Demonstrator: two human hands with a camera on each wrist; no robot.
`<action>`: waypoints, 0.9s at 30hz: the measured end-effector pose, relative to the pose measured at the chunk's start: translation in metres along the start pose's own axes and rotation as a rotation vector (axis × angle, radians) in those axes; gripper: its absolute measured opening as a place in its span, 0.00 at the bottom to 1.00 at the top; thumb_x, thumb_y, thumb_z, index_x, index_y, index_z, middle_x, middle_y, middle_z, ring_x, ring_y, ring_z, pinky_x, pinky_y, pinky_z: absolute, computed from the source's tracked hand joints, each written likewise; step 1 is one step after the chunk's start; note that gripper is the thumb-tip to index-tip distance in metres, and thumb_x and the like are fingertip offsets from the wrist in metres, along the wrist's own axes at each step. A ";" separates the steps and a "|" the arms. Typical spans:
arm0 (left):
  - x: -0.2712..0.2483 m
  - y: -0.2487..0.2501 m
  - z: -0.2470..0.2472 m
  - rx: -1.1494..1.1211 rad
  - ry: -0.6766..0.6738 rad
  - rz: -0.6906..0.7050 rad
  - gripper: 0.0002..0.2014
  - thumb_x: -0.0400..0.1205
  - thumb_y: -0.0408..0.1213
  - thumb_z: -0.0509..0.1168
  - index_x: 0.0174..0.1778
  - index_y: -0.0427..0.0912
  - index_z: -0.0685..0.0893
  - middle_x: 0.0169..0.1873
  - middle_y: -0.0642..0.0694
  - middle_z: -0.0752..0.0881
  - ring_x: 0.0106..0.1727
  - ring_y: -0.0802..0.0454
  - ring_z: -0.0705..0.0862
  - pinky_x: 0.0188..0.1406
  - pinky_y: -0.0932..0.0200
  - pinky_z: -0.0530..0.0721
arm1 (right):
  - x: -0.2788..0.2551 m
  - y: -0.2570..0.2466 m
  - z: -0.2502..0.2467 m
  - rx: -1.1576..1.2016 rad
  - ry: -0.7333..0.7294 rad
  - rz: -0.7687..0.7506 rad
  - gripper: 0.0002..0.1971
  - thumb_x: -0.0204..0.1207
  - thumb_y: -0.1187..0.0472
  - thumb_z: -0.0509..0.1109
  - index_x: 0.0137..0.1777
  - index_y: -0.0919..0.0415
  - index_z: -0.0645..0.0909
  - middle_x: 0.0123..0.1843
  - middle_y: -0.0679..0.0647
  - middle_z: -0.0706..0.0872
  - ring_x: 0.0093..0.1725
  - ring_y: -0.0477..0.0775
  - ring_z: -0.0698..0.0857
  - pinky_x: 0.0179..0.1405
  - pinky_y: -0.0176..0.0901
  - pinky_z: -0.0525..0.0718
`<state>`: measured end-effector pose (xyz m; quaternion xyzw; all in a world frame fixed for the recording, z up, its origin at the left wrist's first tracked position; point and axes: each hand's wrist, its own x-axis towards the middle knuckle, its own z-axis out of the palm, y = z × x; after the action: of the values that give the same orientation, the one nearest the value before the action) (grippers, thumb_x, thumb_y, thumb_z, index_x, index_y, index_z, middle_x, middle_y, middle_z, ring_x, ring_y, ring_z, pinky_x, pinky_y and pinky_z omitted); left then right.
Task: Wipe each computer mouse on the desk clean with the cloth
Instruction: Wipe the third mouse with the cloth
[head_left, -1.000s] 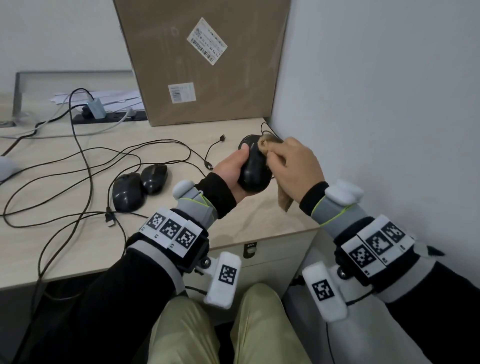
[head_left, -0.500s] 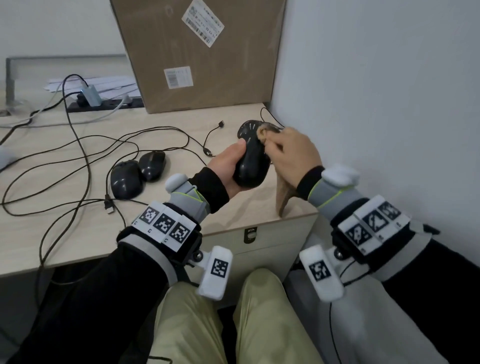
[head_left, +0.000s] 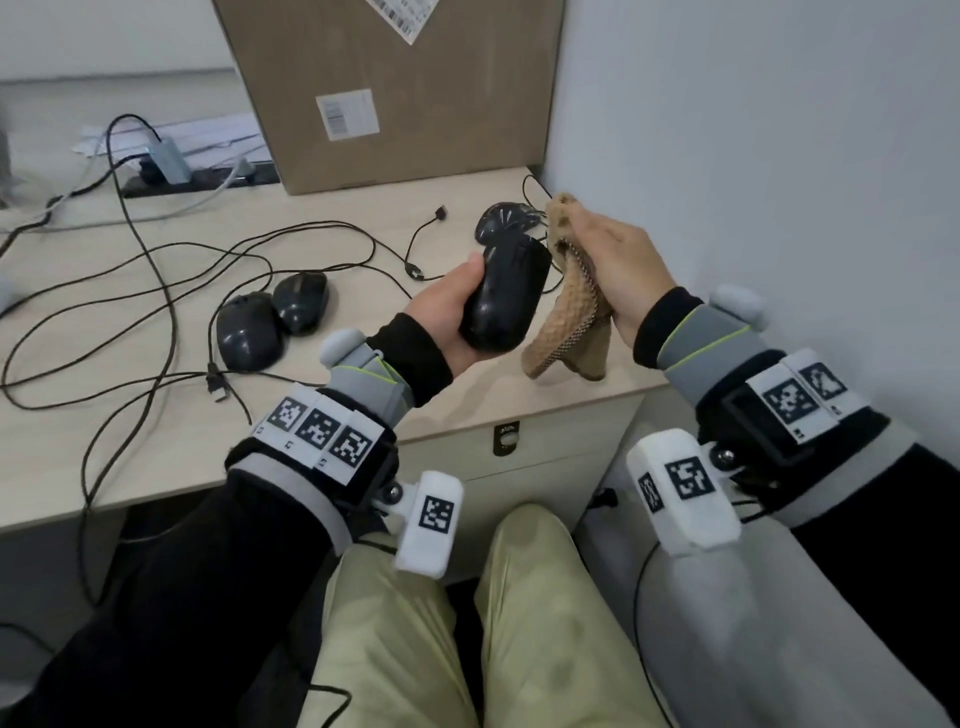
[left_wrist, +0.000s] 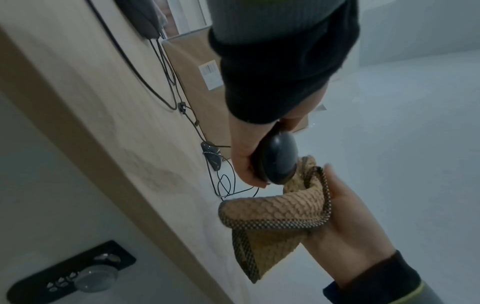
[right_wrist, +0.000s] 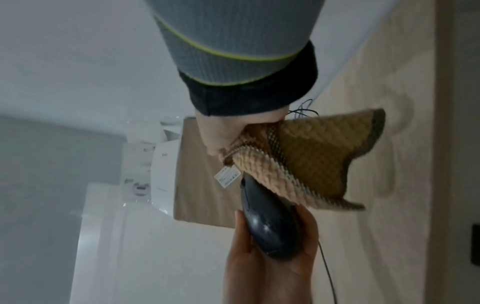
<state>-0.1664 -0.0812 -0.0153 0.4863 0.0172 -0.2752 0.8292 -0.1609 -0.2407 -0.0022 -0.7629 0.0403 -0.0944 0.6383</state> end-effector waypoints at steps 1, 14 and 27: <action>0.001 0.000 0.000 0.000 0.005 -0.002 0.23 0.88 0.51 0.48 0.73 0.44 0.72 0.52 0.42 0.83 0.50 0.47 0.83 0.36 0.57 0.89 | -0.001 0.000 0.001 -0.023 -0.041 0.012 0.21 0.75 0.39 0.60 0.48 0.53 0.86 0.54 0.48 0.88 0.56 0.46 0.85 0.66 0.50 0.79; 0.001 0.000 -0.002 0.045 0.010 -0.016 0.20 0.88 0.52 0.48 0.60 0.45 0.79 0.47 0.43 0.87 0.46 0.45 0.86 0.39 0.57 0.88 | 0.006 0.013 -0.010 -0.381 0.036 -0.243 0.14 0.81 0.55 0.63 0.59 0.60 0.85 0.56 0.52 0.74 0.58 0.44 0.77 0.58 0.21 0.70; 0.004 0.004 -0.005 0.040 0.038 -0.006 0.19 0.88 0.52 0.49 0.62 0.44 0.78 0.47 0.43 0.86 0.47 0.45 0.85 0.38 0.55 0.88 | -0.002 0.016 -0.008 -0.478 0.031 -0.424 0.12 0.79 0.56 0.64 0.44 0.59 0.88 0.53 0.51 0.73 0.51 0.44 0.77 0.51 0.19 0.69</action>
<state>-0.1597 -0.0776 -0.0161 0.5079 0.0289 -0.2686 0.8180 -0.1638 -0.2507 -0.0164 -0.8811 -0.0890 -0.2248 0.4066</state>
